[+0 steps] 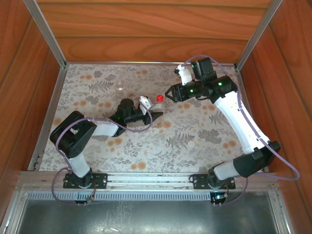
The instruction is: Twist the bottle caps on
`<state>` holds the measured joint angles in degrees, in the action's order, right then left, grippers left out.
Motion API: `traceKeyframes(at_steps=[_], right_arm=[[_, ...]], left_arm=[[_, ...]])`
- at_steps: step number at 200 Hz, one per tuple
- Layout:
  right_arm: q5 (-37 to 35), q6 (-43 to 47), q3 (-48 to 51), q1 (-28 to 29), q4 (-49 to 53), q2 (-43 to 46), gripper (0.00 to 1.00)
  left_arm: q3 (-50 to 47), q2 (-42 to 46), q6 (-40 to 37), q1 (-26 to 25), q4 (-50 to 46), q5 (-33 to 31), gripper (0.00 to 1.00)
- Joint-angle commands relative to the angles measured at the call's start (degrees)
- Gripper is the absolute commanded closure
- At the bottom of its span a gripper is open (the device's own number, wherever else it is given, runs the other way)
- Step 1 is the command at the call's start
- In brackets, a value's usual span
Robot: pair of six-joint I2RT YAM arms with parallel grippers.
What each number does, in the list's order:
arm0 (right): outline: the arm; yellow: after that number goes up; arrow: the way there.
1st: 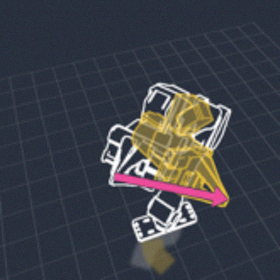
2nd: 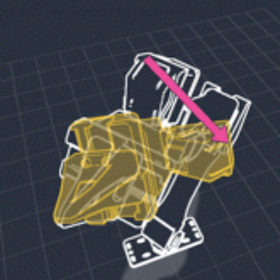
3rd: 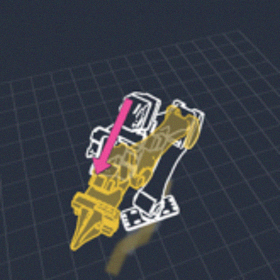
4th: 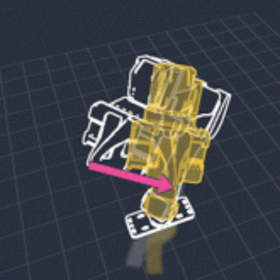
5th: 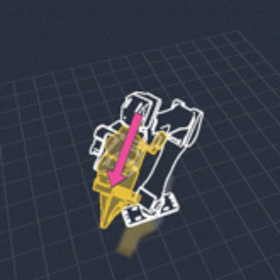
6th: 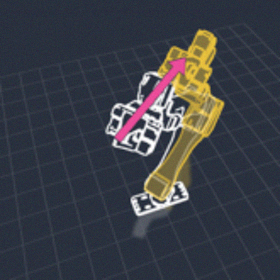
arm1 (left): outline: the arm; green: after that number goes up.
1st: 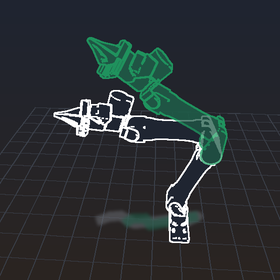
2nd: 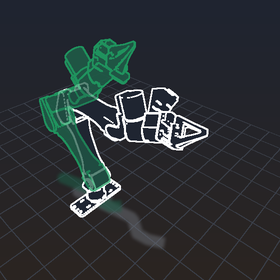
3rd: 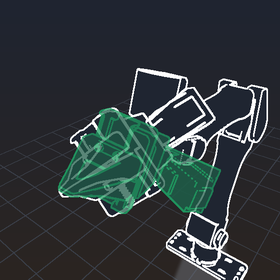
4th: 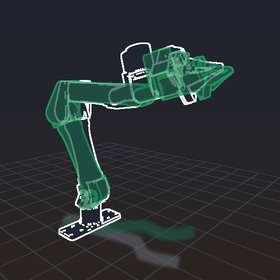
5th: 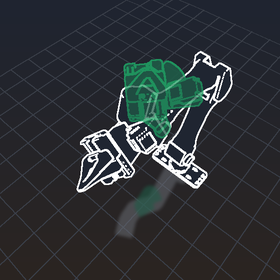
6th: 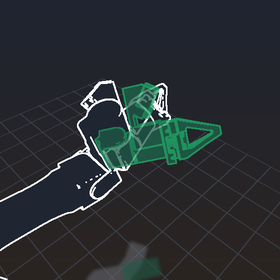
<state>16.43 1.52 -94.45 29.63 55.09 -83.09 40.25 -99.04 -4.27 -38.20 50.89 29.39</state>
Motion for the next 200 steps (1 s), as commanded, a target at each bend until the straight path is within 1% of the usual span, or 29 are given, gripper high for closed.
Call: traceKeyframes(at_steps=[1, 12, 29, 45, 56, 81, 120, 137, 169, 200], right_arm=[[-4.3, 19.5, -3.0, 3.4, 8.2, -0.4, 0.28], [-5.7, 24.7, -2.3, 5.2, 8.4, 0.1, 0.26], [-6.6, 32.4, -1.9, 7.3, 9.7, 0.1, 0.26], [-7.5, 36.4, -3.2, 8.4, 11.6, -1.2, 0.29], [-5.8, 37.7, -5.4, 8.8, 13.9, -2.5, 0.29], [-3.9, 39.0, -9.0, 9.7, 17.1, -5.7, 0.30], [-6.7, 38.8, -10.8, 10.6, 17.0, -9.0, 0.31], [-7.3, 38.1, -11.2, 10.7, 16.7, -9.9, 0.35], [-3.7, 37.9, -10.9, 10.6, 17.4, -10.6, 0.37], [-1.3, 36.8, -10.6, 10.7, 17.4, -11.6, 0.41]], left_arm=[[-1.4, 1.6, -3.8, 1.1, -7.1, 3.0, 0.49], [-1.8, 2.3, -6.0, 1.3, -8.4, 3.1, 0.49], [-1.9, 3.8, -8.5, 1.6, -11.7, 3.6, 0.49], [-2.2, 6.0, -11.2, 1.9, -15.1, 4.7, 0.49], [-2.6, 7.6, -13.0, 1.9, -16.3, 4.9, 0.49], [-3.0, 10.0, -15.0, 1.3, -18.8, 4.8, 0.49], [-3.1, 11.7, -16.5, 0.6, -20.2, 4.8, 0.49], [-3.6, 12.8, -17.7, -0.1, -20.5, 4.5, 0.49], [-3.4, 13.8, -18.1, -0.7, -21.2, 4.4, 0.49], [-3.4, 14.3, -18.4, -1.1, -21.8, 4.0, 0.49]])
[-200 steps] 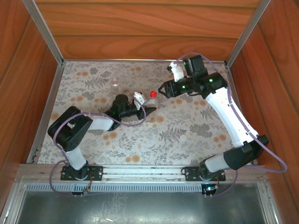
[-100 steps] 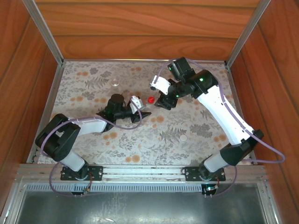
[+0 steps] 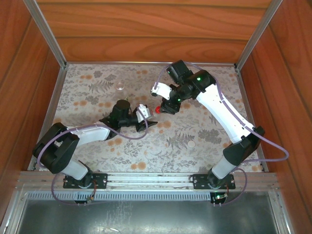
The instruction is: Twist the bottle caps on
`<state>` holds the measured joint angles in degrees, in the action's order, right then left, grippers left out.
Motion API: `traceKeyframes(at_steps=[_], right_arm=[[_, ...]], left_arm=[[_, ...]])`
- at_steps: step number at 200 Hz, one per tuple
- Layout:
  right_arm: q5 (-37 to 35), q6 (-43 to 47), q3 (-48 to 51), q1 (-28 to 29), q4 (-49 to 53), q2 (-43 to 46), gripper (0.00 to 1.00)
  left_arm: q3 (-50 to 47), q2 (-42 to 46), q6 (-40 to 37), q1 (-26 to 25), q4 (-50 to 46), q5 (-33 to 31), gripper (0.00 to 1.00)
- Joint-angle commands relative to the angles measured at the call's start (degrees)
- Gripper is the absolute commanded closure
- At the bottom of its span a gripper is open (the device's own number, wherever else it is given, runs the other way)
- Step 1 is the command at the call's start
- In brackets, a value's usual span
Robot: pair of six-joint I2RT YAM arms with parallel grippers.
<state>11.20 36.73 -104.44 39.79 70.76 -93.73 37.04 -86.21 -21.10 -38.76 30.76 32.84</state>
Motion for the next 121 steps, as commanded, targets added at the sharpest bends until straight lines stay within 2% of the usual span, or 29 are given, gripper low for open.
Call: traceKeyframes(at_steps=[1, 62, 105, 121], right_arm=[[4.0, 1.7, -0.7, 0.6, 1.7, -1.0, 0.40], [4.6, 1.4, -1.0, 0.6, 2.7, -3.6, 0.44], [4.9, 0.3, -1.5, 0.6, 2.7, -4.0, 0.55], [5.5, 0.3, -1.1, 0.6, 2.8, -3.8, 0.56]], left_arm=[[-0.2, 1.5, -1.6, -0.6, -1.7, 0.5, 0.49], [-0.3, 2.7, -1.8, -1.0, -2.0, 0.1, 0.49], [-0.3, 3.0, -1.8, -1.2, -2.4, 0.0, 0.49], [-0.3, 2.9, -1.9, -1.1, -2.4, -0.2, 0.49]])
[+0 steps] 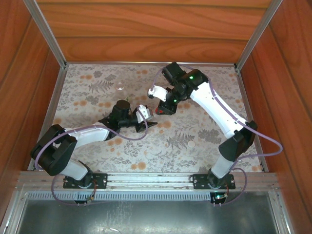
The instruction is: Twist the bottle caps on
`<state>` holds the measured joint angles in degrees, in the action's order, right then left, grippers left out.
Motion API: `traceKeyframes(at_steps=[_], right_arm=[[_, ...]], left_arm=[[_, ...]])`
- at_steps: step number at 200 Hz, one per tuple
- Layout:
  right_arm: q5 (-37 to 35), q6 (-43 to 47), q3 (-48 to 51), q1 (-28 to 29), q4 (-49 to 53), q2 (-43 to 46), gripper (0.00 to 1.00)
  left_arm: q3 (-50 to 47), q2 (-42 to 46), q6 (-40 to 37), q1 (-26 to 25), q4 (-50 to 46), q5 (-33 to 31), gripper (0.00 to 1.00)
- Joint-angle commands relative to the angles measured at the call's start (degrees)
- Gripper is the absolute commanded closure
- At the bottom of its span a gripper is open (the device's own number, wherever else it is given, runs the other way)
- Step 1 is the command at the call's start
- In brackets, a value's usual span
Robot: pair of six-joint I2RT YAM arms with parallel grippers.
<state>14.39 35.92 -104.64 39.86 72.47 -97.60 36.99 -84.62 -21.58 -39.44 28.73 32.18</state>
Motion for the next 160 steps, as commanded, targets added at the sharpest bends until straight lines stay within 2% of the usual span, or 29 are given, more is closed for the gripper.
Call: traceKeyframes(at_steps=[1, 47, 76, 119, 160], right_arm=[[2.4, 1.1, -0.9, 0.5, 1.1, 0.1, 0.56], [4.1, -1.2, 1.0, 0.5, 0.7, 1.0, 0.65], [4.4, -7.0, 3.9, 0.5, -2.0, 2.0, 0.72], [5.8, -21.6, 10.7, 0.5, -10.8, 6.1, 0.73], [6.2, -42.9, 14.6, 0.1, -16.4, 7.5, 0.74]], left_arm=[[-0.2, 1.3, -1.4, -0.5, -0.4, 0.4, 0.49], [0.0, 1.0, -1.4, -0.5, -0.5, -1.5, 0.49], [0.3, 1.7, -1.5, -0.9, -0.4, -6.4, 0.49], [0.8, 2.8, -4.4, -3.6, -0.4, -22.6, 0.49], [1.5, 3.1, -8.0, -5.5, 0.0, -35.9, 0.49]])
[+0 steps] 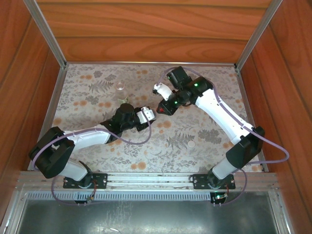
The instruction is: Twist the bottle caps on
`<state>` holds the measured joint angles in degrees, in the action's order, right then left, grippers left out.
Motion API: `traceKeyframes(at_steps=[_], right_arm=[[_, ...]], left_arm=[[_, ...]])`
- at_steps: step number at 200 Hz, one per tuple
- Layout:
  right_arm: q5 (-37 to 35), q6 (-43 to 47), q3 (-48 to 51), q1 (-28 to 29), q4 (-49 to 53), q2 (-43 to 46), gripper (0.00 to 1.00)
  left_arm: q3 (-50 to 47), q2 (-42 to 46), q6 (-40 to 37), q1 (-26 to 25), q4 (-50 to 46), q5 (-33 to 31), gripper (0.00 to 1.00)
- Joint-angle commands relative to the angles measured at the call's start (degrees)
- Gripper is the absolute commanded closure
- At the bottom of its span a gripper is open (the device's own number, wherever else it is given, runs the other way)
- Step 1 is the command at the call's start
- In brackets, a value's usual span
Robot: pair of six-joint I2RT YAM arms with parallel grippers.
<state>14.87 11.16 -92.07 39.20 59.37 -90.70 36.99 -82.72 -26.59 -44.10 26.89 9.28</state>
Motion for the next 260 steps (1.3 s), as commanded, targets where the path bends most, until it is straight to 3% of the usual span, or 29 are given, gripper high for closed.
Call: traceKeyframes(at_steps=[1, 36, 71, 111, 128, 143, 167, 178, 198, 222, 260], right_arm=[[5.7, -18.7, 2.1, 0.8, -3.4, 0.6, 0.74], [3.8, -37.6, 5.5, -0.2, -7.0, 0.8, 0.81], [5.9, -48.1, 8.9, -1.6, -10.5, 2.0, 0.74], [5.4, -45.2, 7.7, -2.7, -10.8, 2.5, 0.51], [4.1, -39.0, 7.2, -3.5, -11.9, 4.0, 0.37], [1.4, -29.4, 6.4, -4.0, -12.4, 5.9, 0.34], [2.0, -7.3, 5.8, -4.0, -11.6, 8.9, 0.34], [5.9, 7.1, 5.2, -3.6, -7.2, 9.8, 0.33], [4.7, 24.0, 6.8, -2.0, -3.3, 12.3, 0.31], [3.8, 34.3, 5.3, -1.4, 0.6, 11.6, 0.31], [1.4, 39.6, 0.3, -0.1, 5.6, 7.5, 0.33]], left_arm=[[1.5, 1.2, -3.0, -0.9, 1.8, -13.3, 0.49], [1.8, 1.0, -4.8, -1.8, 3.2, -19.7, 0.49], [1.8, 0.4, -7.1, -3.0, 3.6, -22.2, 0.49], [1.1, 0.1, -6.5, -2.9, 3.5, -17.7, 0.49], [0.6, -0.1, -5.5, -2.4, 3.3, -12.9, 0.49], [-0.2, 0.0, -3.8, -1.2, 2.6, -5.3, 0.49], [-0.5, -0.3, -0.3, 1.7, 0.4, 7.8, 0.49], [-0.5, -0.8, 0.2, 2.3, -0.2, 9.8, 0.49], [-0.2, -1.4, -0.9, 2.3, -0.9, 11.6, 0.49], [0.2, -1.1, -1.3, 2.3, -1.8, 13.1, 0.49], [0.5, -0.3, -1.6, 2.3, -3.4, 15.6, 0.49]])
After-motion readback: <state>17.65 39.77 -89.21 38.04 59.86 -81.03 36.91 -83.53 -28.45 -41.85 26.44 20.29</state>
